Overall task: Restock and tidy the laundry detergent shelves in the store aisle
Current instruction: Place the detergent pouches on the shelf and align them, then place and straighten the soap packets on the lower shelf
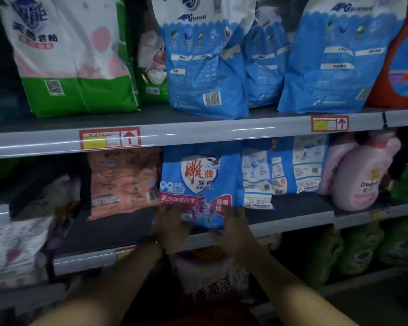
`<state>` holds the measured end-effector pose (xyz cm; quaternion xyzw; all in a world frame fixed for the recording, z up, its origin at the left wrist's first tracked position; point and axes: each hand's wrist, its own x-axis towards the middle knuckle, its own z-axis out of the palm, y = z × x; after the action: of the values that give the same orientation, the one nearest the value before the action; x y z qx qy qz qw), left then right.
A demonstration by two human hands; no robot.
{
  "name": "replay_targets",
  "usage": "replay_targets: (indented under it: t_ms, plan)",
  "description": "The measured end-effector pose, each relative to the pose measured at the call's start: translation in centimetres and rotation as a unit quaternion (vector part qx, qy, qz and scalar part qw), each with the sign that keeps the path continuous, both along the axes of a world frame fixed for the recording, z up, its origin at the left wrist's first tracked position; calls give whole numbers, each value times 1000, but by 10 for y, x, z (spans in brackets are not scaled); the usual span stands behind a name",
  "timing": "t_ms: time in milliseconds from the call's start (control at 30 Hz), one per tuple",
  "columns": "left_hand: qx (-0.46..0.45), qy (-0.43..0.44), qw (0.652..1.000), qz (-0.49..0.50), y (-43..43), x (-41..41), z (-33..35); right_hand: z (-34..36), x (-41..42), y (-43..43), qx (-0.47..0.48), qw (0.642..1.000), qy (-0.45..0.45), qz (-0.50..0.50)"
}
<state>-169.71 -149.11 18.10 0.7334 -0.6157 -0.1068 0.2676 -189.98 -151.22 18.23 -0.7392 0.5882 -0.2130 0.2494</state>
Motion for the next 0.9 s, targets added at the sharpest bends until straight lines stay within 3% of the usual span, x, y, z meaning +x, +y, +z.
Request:
replay_targets:
  t_ms: [67, 133, 300, 533, 667, 900]
  plan:
    - [16, 15, 998, -51, 9, -2, -21, -8, 1, 9, -16, 999, 41, 13]
    - [16, 16, 998, -60, 15, -5, -23, -10, 0, 15, -19, 999, 30, 15]
    - [121, -1, 987, -101, 31, -6, -6, 11, -11, 32, 17, 999, 13, 35]
    - [63, 13, 985, -160, 84, -18, 61, 67, -25, 65, 86, 995, -7, 49]
    - [42, 3, 985, -169, 120, -15, 118, 126, -20, 91, 19, 998, 22, 59]
    - [2, 12, 988, -151, 197, 32, 213, 232, 14, 147, -58, 994, -50, 80]
